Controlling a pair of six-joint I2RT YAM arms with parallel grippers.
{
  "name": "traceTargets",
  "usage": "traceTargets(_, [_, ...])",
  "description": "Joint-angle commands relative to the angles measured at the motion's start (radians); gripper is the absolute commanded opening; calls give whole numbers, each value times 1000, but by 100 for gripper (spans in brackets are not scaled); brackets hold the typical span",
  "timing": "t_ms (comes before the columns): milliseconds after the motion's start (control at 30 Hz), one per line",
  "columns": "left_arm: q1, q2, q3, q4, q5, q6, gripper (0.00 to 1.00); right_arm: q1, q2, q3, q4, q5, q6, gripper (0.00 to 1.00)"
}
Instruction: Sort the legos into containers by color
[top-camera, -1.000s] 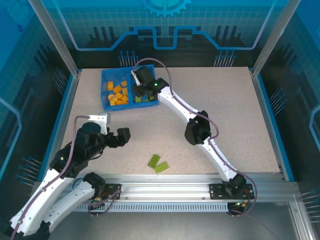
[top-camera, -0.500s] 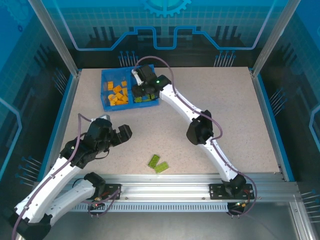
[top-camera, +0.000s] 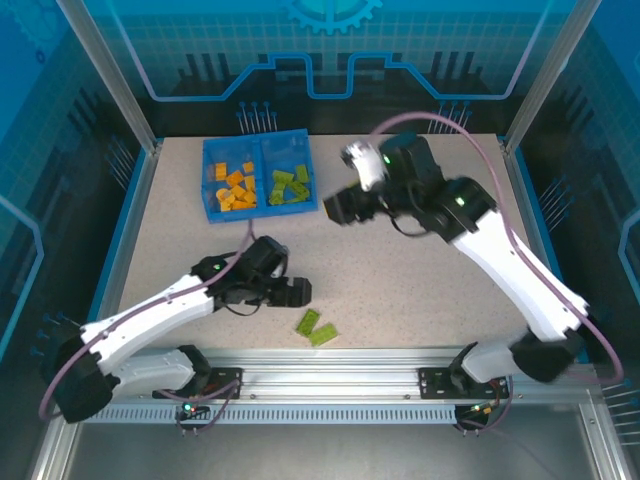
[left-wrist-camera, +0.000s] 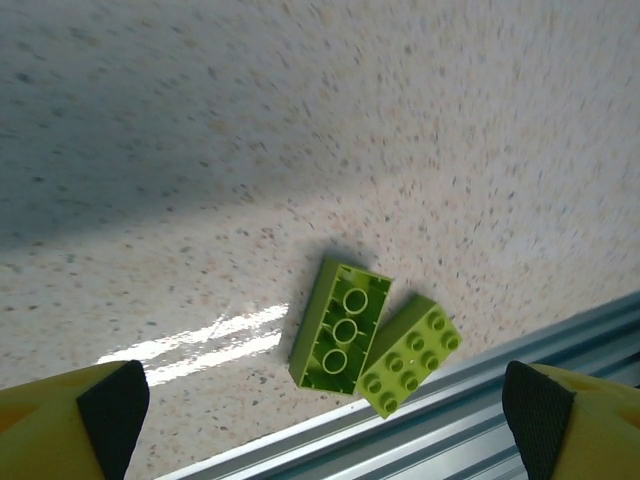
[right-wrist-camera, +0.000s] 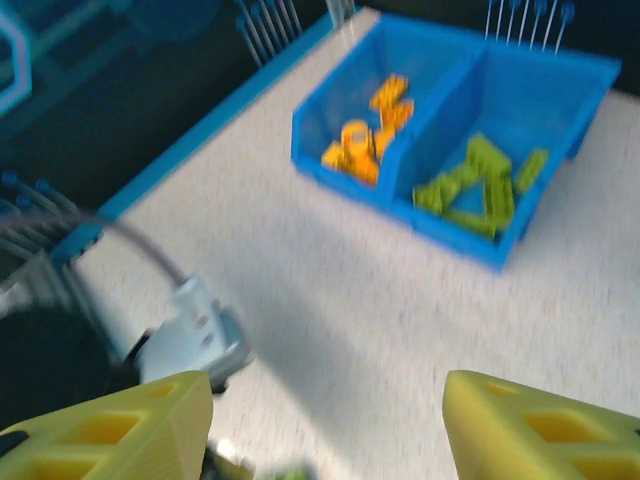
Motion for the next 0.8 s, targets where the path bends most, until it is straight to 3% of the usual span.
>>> traceTargets(0, [-67, 117, 63, -8, -51, 37, 95, -20, -136, -202, -109, -68, 73, 69])
traceTargets(100, [-95, 221, 74, 22, -63, 19, 95, -22, -250, -331, -221, -132, 99, 86])
traceTargets(233, [-117, 321, 75, 79, -14, 0, 93, -23, -368, -481, -256, -207, 146, 99])
traceTargets(467, [-156, 463, 122, 45, -37, -21, 83, -28, -426, -546, -259, -180, 187, 100])
traceTargets(767, [-169, 508, 111, 23, -105, -70, 43, -34, -388, -574, -256, -199, 179, 99])
